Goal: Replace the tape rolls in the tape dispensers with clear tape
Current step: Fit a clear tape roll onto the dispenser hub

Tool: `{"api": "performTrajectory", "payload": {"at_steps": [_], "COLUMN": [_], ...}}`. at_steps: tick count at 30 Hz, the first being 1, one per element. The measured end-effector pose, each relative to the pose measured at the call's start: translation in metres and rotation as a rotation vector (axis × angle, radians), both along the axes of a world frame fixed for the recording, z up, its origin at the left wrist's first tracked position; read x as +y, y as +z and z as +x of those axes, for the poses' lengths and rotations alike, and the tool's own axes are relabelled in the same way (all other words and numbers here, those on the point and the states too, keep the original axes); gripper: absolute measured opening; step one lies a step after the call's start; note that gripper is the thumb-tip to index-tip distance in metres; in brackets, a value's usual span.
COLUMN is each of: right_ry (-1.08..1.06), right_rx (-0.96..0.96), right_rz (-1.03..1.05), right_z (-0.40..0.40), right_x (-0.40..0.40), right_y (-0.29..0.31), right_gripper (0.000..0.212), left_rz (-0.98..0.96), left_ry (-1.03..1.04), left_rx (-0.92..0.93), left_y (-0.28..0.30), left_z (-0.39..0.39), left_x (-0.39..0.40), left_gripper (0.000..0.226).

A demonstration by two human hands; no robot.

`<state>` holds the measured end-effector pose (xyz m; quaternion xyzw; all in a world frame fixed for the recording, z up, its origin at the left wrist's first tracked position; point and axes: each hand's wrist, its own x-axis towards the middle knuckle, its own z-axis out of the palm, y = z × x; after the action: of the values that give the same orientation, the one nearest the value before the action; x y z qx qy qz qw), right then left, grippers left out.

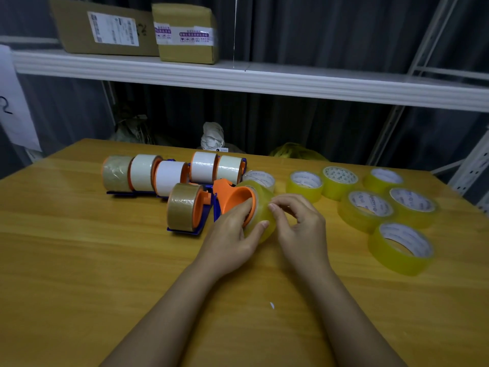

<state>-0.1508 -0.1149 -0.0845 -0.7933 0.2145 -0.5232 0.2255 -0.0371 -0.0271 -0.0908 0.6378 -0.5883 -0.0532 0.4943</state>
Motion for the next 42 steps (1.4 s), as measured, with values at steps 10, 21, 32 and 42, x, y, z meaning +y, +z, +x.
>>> {"api": "performTrajectory", "payload": {"at_steps": [10,21,32,42], "right_ry": [0.028,0.184,0.234,0.142], "right_rx": [0.0,-0.044,-0.033,0.029], "right_rz": [0.326,0.502,0.785,0.886], "right_z": [-0.008,-0.006,-0.007,-0.008], "right_x": [-0.006,-0.001,-0.002,-0.005], "right_y": [0.009,0.016,0.021,0.02], "right_gripper": [0.028,0.023,0.021,0.019], "left_rz": [0.057,0.058,0.076,0.026], "left_ry": [-0.045,-0.012,0.053,0.037], "left_rx": [0.054,0.089,0.51,0.614], "left_y": [0.001,0.008,0.017,0.017], "left_z": [0.001,0.001,0.011,0.022], "left_x": [0.002,0.007,0.005,0.004], "left_gripper": [0.043,0.025,0.069,0.061]}}
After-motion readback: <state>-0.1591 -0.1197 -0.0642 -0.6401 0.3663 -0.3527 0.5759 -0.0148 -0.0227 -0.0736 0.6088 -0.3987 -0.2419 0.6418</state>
